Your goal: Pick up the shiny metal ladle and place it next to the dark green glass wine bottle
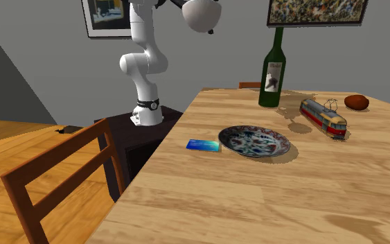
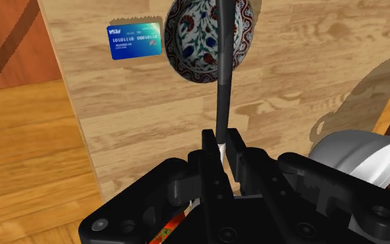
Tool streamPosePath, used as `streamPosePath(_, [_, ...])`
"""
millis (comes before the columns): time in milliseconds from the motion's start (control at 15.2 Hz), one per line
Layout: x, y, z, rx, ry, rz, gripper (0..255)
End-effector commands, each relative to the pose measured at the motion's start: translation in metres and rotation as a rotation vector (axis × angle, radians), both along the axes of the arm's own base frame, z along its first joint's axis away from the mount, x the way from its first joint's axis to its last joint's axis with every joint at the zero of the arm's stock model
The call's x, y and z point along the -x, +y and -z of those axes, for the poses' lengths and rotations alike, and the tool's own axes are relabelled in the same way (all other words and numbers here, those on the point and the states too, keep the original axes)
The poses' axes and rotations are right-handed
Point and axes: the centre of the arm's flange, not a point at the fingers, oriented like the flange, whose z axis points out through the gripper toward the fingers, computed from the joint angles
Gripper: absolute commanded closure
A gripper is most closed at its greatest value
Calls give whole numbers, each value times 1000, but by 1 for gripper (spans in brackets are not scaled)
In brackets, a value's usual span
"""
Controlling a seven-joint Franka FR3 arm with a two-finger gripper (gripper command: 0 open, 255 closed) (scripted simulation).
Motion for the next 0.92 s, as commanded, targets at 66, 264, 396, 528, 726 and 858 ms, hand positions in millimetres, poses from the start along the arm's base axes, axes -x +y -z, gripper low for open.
streamPosePath(66, [0,0,-16,0,0,0,255])
streamPosePath(264, [0,0,-31,0,0,0,255])
streamPosePath(396, [0,0,-42,0,0,0,255])
streamPosePath(528, [0,0,-53,0,0,0,255])
streamPosePath(726, [0,0,-68,0,0,0,255])
streamPosePath(858, [0,0,-79,0,0,0,255])
